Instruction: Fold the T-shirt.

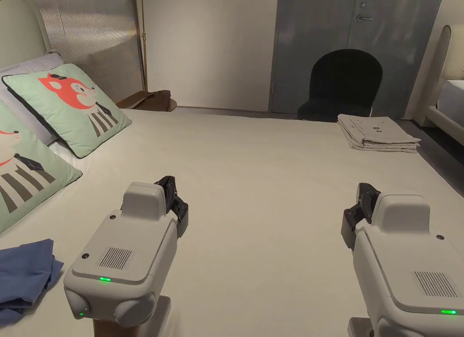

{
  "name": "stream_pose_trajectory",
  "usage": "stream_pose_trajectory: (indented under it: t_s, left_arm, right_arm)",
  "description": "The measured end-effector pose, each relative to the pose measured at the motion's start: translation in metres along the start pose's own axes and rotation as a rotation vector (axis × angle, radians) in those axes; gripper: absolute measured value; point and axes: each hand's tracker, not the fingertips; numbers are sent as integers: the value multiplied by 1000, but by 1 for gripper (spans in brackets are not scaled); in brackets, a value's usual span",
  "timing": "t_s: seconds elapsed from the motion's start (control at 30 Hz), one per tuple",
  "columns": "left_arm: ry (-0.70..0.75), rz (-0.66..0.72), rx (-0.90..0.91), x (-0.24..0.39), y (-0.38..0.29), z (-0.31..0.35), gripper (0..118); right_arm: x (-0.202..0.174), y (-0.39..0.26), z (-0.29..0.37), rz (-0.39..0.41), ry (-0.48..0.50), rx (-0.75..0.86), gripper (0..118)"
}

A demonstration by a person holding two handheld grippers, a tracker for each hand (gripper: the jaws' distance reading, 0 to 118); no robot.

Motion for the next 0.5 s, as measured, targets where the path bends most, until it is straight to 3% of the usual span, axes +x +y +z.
stream_pose_trajectory:
  t_s: [0.23, 0.27, 0.33, 0.4, 0.47, 0.5]
  left_arm:
    - [-6, 10, 6, -2, 0, 2, 1]
    - [-8, 16, 4, -2, 1, 2, 8]
    - [-9, 23, 10, -3, 0, 3, 35]
    - [-14, 25, 4, -4, 1, 3, 40]
    - [-22, 31, -1, -5, 1, 2, 72]
    - [-21, 32, -1, -5, 2, 2, 81]
  right_arm:
    - [-1, 0, -1, 17, -10, -18, 2]
    - [-1, -1, -2, 22, -16, -16, 19]
    - [-1, -1, -1, 23, -22, -16, 56]
    - [-1, -1, -2, 19, -20, -24, 70]
    - [-1, -2, -2, 19, -33, -19, 100]
    - [-2, -2, -2, 24, -43, -16, 111]
